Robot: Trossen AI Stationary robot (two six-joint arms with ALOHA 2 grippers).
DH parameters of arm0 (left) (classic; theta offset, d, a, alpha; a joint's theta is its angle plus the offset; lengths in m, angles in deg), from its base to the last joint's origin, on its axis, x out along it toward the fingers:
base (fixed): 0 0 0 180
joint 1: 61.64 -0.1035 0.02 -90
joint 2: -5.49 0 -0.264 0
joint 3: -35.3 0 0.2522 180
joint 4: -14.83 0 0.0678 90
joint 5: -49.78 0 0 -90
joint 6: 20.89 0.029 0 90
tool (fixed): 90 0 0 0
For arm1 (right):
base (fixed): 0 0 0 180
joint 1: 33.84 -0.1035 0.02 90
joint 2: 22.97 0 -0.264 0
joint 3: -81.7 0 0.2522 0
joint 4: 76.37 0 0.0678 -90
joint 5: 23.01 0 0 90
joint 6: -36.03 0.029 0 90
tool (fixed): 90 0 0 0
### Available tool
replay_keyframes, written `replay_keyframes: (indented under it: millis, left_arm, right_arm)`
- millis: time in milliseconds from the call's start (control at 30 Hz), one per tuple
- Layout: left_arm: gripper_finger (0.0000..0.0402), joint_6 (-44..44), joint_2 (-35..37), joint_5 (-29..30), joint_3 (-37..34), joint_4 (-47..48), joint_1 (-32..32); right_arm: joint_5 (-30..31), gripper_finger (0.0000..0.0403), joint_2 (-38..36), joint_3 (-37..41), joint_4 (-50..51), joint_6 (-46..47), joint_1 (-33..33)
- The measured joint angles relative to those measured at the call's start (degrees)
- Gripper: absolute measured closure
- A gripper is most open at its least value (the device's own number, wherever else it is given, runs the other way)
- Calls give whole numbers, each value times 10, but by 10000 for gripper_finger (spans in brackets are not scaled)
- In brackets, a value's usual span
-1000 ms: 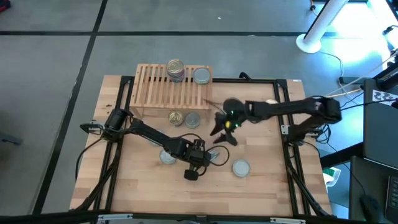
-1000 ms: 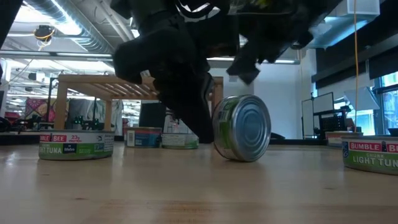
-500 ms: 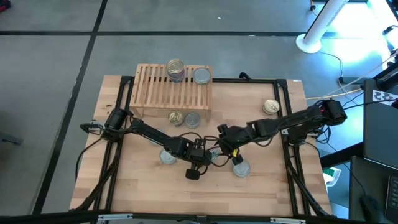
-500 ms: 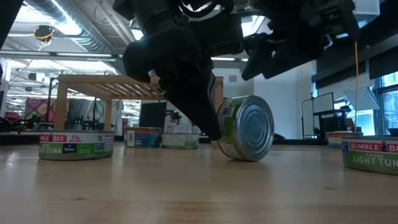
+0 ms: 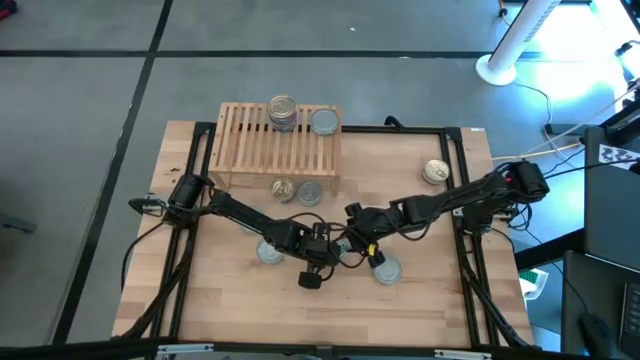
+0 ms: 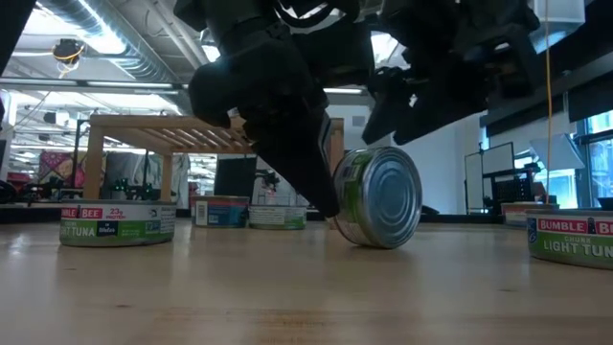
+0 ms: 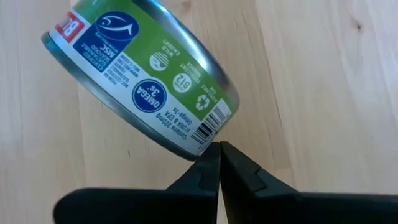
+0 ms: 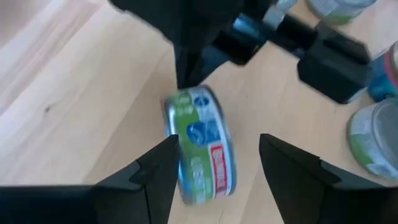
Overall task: Stack canned seafood by type on shelf
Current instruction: Stack the green tuna can on top of the green tuna can on the shelf
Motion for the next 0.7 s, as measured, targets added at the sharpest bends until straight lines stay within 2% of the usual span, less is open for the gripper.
replay_keyframes:
  millis: [167, 700]
  left_arm:
    - [396, 1, 0, 0, 0, 1, 0]
    - [396, -1, 0, -1, -1, 4, 0]
  right_arm:
    - [-35, 180, 0, 0, 5, 0, 0]
    - [-26, 180, 34, 0, -2, 0, 0]
